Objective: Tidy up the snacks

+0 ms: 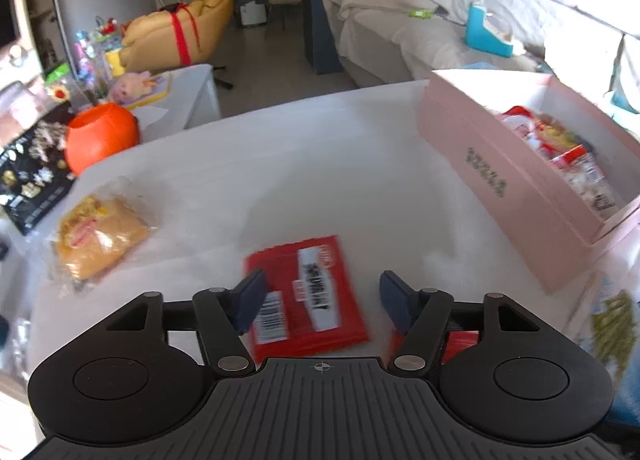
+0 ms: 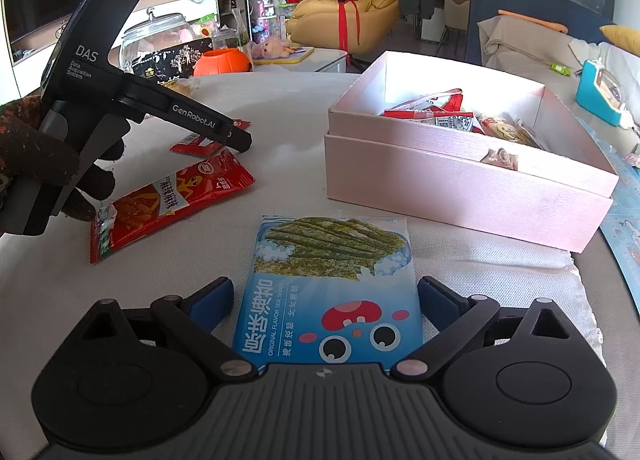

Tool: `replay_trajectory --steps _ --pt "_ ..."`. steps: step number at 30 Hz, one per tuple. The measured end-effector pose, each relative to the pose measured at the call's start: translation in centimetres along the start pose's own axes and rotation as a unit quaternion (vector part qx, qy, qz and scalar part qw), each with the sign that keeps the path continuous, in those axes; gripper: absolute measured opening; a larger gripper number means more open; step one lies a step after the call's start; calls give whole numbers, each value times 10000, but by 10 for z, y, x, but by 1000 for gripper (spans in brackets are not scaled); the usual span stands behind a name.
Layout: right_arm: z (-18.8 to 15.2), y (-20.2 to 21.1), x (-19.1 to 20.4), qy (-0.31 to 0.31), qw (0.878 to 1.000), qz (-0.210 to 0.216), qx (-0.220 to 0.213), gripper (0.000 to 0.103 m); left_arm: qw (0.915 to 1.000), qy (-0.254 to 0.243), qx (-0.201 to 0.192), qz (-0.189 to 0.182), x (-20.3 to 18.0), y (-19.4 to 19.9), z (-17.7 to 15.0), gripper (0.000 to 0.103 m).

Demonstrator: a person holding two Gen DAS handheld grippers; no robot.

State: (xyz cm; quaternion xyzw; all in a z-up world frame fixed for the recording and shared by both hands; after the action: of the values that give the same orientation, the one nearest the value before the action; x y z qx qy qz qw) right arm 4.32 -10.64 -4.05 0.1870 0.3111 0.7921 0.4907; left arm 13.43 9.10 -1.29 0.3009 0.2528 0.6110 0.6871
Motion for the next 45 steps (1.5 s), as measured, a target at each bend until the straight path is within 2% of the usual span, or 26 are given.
replay_trajectory --steps 2,9,14,16,17,24,28,32,34,36,38,40,42,45 --pt "0 0 0 1 10000 0 0 98 9999 -5 10 169 8 -1 -2 70" --pt "0 0 0 4 10000 0 1 98 9986 528 -3 52 28 -4 -4 74" --pt "0 0 0 3 10000 3 2 98 9982 607 -31 3 32 -10 3 74" --pt "0 0 0 8 10000 5 6 99 9982 589 -21 -58 31 -8 2 64" --pt "0 0 1 15 10000 5 9 99 9981 595 -44 -121 30 -5 0 64" --pt "0 -1 3 58 10000 -18 25 100 9978 540 -125 -373 6 37 -43 64" --pt "2 1 1 38 9999 -159 23 99 9951 820 -72 -548 -2 69 -72 64" --pt "15 21 6 166 9984 -446 -309 97 9943 918 -22 -550 -2 91 -91 64" --pt "25 37 14 209 9981 -294 -497 97 9951 919 -3 -353 4 98 -97 64" --pt "32 47 27 229 9985 100 -487 97 9951 986 5 -89 15 102 -102 64" --pt "31 44 42 170 9970 742 -117 97 9927 1202 -47 -17 26 105 -106 64" --pt "25 33 60 144 9906 1316 343 97 9907 1360 -88 17 34 108 -108 64" --pt "22 18 78 209 9869 1460 656 93 9900 1403 -110 40 38 109 -110 64" --pt "26 -4 97 346 9863 1386 828 92 9904 1376 -142 26 38 110 -112 64"
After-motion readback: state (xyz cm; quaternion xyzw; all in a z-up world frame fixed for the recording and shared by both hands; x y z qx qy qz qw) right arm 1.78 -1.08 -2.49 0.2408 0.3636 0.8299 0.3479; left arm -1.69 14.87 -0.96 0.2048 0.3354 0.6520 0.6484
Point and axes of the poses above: each gripper's, at about its wrist camera, not at the fingertips, and y roughly against the way its jaws point, x to its left, z to its top, the point moved 5 cm from there along -y, roughly the way its jaws point, and after that the axes turned 5 degrees about -z, right-handed, at the moved point
